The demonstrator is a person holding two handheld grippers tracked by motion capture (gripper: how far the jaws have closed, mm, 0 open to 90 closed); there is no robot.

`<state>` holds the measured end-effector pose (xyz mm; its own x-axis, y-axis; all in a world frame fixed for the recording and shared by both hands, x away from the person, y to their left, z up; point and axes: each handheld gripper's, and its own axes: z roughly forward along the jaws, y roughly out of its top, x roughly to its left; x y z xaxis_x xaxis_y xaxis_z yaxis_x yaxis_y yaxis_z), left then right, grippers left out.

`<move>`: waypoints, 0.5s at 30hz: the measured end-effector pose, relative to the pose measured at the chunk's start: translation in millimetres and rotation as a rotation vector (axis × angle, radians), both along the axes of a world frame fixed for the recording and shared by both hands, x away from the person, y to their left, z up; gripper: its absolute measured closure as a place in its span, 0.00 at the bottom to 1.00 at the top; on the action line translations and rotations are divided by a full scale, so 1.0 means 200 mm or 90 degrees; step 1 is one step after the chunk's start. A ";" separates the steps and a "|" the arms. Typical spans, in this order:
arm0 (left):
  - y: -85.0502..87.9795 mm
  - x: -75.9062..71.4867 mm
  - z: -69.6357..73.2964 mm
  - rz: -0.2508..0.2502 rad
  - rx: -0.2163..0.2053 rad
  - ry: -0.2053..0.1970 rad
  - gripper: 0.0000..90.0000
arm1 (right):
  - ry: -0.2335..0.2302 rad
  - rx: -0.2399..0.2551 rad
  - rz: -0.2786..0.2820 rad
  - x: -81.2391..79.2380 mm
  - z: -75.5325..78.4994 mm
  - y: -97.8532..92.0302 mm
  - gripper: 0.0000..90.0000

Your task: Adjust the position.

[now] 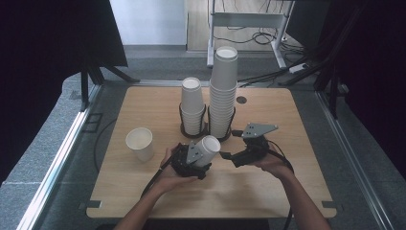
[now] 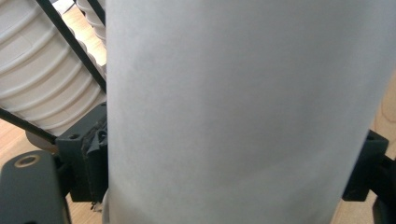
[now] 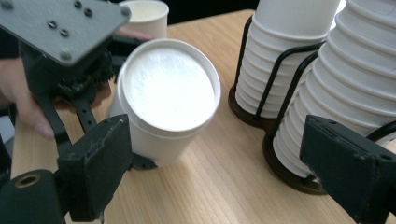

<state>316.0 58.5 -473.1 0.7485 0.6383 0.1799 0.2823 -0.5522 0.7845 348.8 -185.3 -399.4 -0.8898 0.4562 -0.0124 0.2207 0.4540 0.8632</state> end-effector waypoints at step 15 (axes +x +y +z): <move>-0.07 0.02 -0.06 -0.012 0.088 -0.009 0.14 | 0.065 -0.223 0.091 0.10 -0.05 0.09 0.10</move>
